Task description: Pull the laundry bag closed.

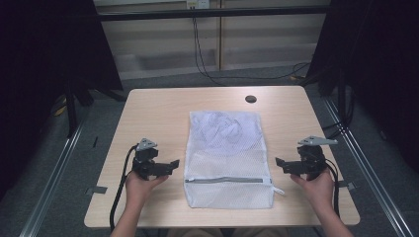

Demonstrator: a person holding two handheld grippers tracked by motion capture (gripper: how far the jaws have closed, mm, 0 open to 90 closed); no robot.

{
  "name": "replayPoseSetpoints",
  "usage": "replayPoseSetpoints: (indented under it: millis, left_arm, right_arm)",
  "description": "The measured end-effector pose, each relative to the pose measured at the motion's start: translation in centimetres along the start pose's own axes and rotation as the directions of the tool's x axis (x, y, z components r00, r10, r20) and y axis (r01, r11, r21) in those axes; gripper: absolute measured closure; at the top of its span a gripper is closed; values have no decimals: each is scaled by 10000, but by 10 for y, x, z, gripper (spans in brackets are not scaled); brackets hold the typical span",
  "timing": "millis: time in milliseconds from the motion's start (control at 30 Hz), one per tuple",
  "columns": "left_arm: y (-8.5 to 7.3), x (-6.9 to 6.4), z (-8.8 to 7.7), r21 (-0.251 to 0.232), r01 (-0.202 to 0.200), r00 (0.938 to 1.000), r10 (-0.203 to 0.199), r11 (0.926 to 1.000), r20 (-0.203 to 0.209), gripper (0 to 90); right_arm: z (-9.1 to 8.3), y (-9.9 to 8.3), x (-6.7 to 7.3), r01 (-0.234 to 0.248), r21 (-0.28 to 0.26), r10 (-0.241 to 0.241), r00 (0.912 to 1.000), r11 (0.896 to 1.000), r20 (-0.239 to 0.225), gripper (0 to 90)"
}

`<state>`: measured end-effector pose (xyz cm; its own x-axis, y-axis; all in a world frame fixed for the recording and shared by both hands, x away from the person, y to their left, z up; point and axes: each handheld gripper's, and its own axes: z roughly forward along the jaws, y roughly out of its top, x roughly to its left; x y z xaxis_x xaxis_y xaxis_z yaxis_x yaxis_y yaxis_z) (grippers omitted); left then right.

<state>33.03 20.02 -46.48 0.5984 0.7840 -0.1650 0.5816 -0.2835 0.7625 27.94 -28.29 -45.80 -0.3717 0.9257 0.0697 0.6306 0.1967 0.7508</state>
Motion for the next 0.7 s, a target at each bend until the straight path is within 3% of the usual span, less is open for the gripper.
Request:
replayPoseSetpoints:
  millis: [233, 467, 700]
  left_arm:
    - [1, -2, -2, 120, 160, 9997, -162, 9998, 193, 38]
    - [1, -4, -7, 171, 29, 9993, -36, 9998, 380, 44]
    - [0, -6, -7, 443, -104, 9979, 75, 9990, 649, 49]
  right_arm:
    - [6, 5, 13, 249, 216, -242, 9992, 9995, -321, 103]
    - [7, 15, 36, 525, 65, -517, 9941, 9986, -950, 127]
    - [13, 22, 55, 614, 353, -559, 9884, 9975, -1415, 132]
